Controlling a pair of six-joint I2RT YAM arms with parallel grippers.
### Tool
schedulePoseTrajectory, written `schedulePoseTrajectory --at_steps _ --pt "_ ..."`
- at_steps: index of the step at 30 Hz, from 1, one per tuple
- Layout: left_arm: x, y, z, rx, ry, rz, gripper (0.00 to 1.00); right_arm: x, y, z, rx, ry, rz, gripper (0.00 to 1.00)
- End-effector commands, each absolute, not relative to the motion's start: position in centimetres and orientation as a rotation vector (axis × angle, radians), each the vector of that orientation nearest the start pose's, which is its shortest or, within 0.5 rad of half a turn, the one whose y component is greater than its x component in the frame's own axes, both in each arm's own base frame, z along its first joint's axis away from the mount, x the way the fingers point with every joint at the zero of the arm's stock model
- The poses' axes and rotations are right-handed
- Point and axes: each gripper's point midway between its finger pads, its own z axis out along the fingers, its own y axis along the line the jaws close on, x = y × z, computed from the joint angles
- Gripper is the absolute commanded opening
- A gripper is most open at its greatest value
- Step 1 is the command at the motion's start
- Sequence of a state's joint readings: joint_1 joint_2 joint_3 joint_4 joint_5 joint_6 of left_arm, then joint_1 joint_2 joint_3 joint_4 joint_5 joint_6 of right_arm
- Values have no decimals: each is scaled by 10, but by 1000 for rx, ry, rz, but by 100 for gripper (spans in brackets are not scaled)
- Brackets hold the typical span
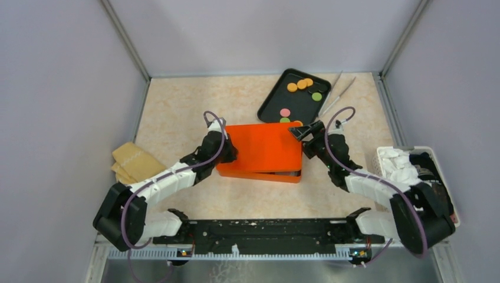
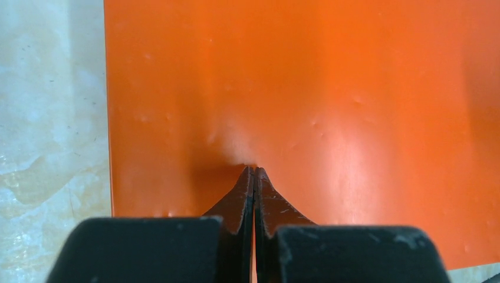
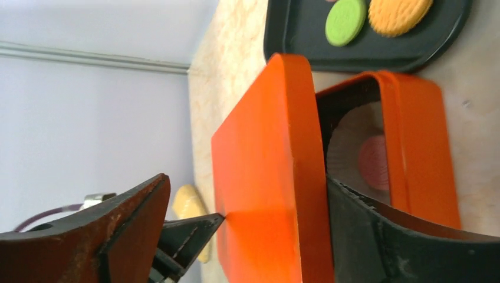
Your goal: Pack the cookies
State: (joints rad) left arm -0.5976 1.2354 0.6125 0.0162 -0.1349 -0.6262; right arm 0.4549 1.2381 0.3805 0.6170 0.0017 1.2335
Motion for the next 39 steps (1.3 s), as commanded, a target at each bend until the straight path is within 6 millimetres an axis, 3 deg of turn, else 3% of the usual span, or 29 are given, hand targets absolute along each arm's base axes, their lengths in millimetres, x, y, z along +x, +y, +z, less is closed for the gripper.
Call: schedulePoseTrajectory --at_steps 1,5,12,16,18,21,24,27,29,34,36,39 --pt "270 -199 61 -69 2348 -530 0 331 170 173 729 1803 919 96" --pt "271 -205 57 -56 2357 -562 0 327 157 187 736 1791 853 97" --pt "271 -224 50 3 2368 -655 0 324 142 192 766 1825 741 97" --pt "280 -231 58 24 2355 -664 0 322 136 181 775 1875 672 87" --pt "291 -229 72 -10 2342 -622 0 321 132 177 770 1893 624 81" --pt "308 -203 99 -157 2338 -474 0 320 124 175 757 1917 546 63" --pt "324 -172 133 -312 2289 -447 0 319 114 176 730 1942 456 47" --pt "325 -128 141 -504 2259 -384 0 316 103 172 725 1979 350 26" --pt "322 -105 140 -589 2228 -325 0 315 99 166 721 2004 303 20" --pt "309 -67 112 -730 2231 -156 0 316 95 150 720 2069 230 19" --pt "309 -63 99 -745 2236 -135 0 317 94 142 723 2097 219 19" --pt "314 -76 80 -726 2280 -197 0 320 95 126 727 2147 233 19"
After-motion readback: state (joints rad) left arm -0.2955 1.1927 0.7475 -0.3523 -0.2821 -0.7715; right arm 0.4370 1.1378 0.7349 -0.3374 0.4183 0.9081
